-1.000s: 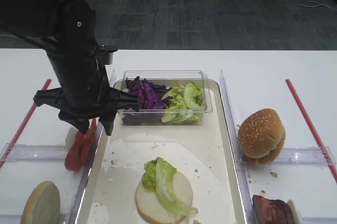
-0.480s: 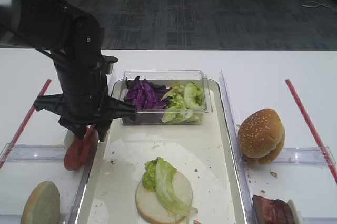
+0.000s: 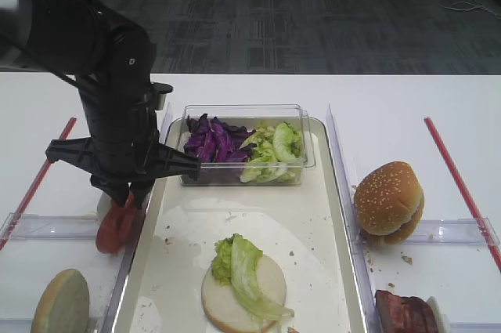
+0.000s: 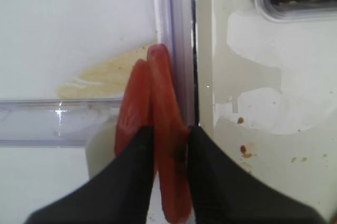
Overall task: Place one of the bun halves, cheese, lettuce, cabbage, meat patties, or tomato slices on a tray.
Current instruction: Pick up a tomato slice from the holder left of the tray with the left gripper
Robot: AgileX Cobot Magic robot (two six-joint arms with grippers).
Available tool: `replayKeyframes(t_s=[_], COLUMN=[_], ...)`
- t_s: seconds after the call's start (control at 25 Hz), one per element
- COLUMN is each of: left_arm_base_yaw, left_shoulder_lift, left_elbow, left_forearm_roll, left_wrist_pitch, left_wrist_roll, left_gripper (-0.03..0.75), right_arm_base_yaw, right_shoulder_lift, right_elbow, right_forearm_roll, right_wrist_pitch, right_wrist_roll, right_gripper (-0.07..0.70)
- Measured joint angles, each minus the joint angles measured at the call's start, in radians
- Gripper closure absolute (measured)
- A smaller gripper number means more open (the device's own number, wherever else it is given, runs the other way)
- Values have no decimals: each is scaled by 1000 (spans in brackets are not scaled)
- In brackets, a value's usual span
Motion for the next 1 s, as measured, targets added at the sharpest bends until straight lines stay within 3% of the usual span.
replayKeyframes(t_s=[0.16,0.36,0.64,1.0], left_arm_base_yaw=[0,0,0,0], left_shoulder_lift=[0,0,-42,-159], left_elbow=[0,0,-5,-40], left_forearm_roll=[4,20,24,27], left_wrist_pitch=[2,8,22,121], left_wrist_roll=[0,0,-10,-8], left_gripper=[594,711,714,715], right_arm_base_yaw=[0,0,0,0], right_shoulder_lift=[0,0,0,0], right_elbow=[0,0,0,0], right_forearm_roll=[0,0,0,0], right_wrist_pitch=[0,0,0,0], right_wrist_roll=[0,0,0,0], right_gripper=[164,164,164,164])
